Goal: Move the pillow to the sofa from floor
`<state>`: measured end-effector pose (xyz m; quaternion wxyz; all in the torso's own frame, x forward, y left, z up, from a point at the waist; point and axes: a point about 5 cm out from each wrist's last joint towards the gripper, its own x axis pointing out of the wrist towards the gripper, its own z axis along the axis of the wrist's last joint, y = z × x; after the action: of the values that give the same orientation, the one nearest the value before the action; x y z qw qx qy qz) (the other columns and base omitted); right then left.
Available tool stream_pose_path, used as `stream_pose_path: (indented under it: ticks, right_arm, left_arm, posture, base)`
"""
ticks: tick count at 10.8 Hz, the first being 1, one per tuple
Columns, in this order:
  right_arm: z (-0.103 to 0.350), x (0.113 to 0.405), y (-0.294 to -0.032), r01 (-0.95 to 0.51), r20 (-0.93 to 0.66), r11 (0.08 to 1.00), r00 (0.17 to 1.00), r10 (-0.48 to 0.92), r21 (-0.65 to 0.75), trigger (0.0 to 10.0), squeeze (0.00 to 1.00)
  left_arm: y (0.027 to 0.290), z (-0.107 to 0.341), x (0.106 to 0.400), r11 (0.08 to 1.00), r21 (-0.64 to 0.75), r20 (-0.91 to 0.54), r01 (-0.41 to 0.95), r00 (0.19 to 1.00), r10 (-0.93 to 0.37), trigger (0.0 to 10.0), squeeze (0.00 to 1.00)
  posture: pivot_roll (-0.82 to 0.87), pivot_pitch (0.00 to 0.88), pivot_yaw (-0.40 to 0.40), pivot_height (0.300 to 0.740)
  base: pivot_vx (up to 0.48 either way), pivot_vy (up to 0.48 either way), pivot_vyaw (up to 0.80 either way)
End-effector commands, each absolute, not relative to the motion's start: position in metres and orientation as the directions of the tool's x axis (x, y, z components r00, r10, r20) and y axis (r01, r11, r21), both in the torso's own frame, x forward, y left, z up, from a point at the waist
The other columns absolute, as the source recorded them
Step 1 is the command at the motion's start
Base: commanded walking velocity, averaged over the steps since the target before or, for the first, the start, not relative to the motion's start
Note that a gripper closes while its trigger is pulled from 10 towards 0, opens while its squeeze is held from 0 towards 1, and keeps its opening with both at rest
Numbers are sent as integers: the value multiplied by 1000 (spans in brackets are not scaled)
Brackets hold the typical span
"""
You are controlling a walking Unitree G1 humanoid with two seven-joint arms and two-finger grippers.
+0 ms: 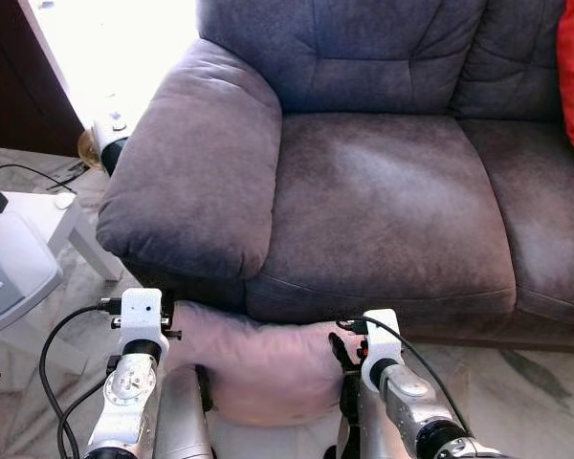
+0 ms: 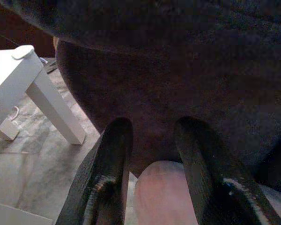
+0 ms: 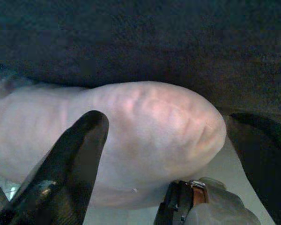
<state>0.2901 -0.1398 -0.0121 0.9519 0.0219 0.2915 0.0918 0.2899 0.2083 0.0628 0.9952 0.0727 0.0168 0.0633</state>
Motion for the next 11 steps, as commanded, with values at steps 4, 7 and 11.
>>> stream_pose_path:
  ticks: [4,7,11]
  right_arm:
    - [-22,280,-141,-149,-598,986,784,165,77,10000,0]
    - [-20,282,-141,-133,-579,988,801,151,73,10000,0]
    - [-12,290,-142,-142,-543,989,829,135,29,10000,0]
  left_arm:
    - [205,66,285,983,154,-23,-103,994,107,10000,0]
    - [198,87,283,988,135,40,-72,997,67,10000,0]
    - [195,122,272,985,151,145,-79,988,57,10000,0]
  posture:
    - [202,213,-54,535]
    - [219,253,-49,535]
    - [264,308,-51,535]
  base:
    - [0,0,0]
    - [0,0,0]
    - [0,0,0]
